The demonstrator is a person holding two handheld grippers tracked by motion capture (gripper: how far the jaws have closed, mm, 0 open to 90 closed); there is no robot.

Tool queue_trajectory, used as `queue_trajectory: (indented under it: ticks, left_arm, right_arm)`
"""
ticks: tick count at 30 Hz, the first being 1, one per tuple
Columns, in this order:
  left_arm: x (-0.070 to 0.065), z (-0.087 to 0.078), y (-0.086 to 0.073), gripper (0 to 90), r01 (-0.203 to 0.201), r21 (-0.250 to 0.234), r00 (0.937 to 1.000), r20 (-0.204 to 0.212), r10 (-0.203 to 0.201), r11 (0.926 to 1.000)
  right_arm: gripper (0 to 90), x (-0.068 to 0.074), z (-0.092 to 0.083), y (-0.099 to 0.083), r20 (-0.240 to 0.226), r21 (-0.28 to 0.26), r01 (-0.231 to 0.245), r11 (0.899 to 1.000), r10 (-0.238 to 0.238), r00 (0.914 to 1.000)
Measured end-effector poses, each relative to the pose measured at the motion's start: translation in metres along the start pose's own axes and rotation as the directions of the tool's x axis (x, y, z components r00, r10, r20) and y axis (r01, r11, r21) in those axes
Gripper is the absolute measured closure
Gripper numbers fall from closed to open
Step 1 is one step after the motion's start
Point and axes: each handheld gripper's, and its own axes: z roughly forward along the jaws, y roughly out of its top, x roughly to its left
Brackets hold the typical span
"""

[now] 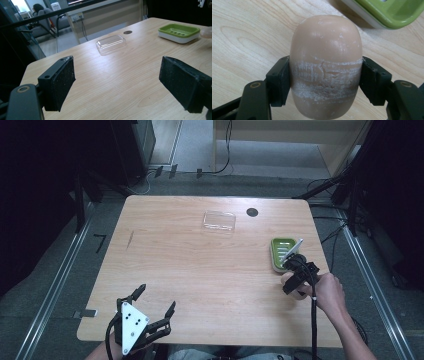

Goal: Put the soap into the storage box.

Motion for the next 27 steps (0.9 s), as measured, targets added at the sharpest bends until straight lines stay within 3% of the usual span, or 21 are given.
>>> queue_trajectory:
  ticks: [27]
  left_arm:
    - [0.000,0.000,0.000,13.9,0.000,0.000,1.0000,-0.001,0.000,1.0000]
  right_arm:
    - [33.4,-0.019,-0.022,0.021,-0.009,-0.027,-0.031,0.999,0.031,0.9995]
